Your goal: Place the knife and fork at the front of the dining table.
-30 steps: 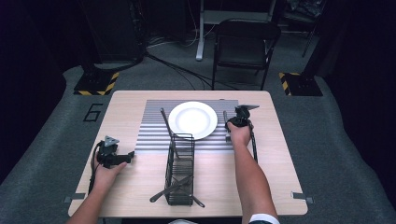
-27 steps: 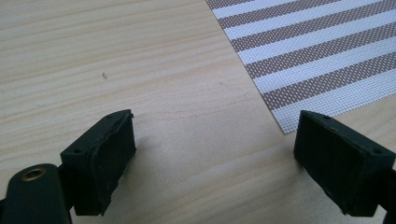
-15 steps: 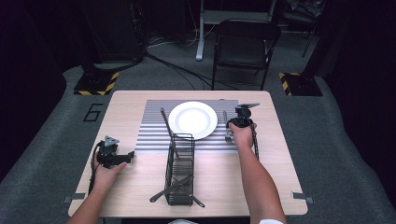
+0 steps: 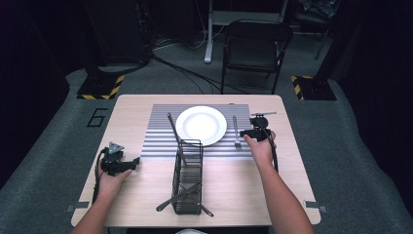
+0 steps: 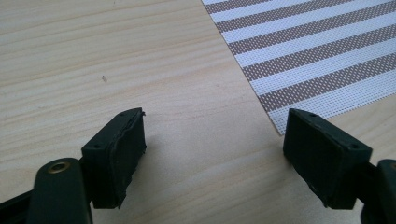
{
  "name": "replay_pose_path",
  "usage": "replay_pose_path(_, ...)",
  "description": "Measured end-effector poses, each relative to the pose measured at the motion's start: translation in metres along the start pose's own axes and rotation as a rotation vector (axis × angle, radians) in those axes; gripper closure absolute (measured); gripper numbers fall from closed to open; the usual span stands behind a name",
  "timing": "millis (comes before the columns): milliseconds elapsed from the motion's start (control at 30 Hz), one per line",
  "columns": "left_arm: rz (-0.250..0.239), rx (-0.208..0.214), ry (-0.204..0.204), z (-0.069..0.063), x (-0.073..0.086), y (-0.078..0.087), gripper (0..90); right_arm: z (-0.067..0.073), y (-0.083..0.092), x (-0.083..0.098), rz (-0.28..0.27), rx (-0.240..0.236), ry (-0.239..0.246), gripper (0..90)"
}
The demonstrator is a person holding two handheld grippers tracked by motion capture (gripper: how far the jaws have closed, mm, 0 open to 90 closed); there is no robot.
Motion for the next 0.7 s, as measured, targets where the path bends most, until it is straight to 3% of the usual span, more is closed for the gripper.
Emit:
replay_pose_path(233, -0.020, 0.002, 0.000, -0.003, 0.000, 0.000, 28.3, 0.001, 0.017, 0.028, -0.024, -0.037, 0.055, 48.3)
replay_pose_path(467, -0.004, 0.013, -0.005, -0.006, -0.001, 0.002, 34.7, 0.003, 0.033, 0.060, -0.044, -0.054, 0.119, 48.0)
replay_pose_path(700, 0.003, 0.021, 0.014, -0.009, -0.002, 0.004, 43.8, 0.005, 0.039, 0.077, -0.102, -0.069, 0.188, 45.7)
Point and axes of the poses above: each handheld gripper's, and its own axes: y roughly backward along the jaws, x roughly out of its underside, z roughly to its left, the point moved 4 cm from there along -y, roughly forward along the jaws, and after that the axes turned 5 degrees about x, right-handed, at the moved point
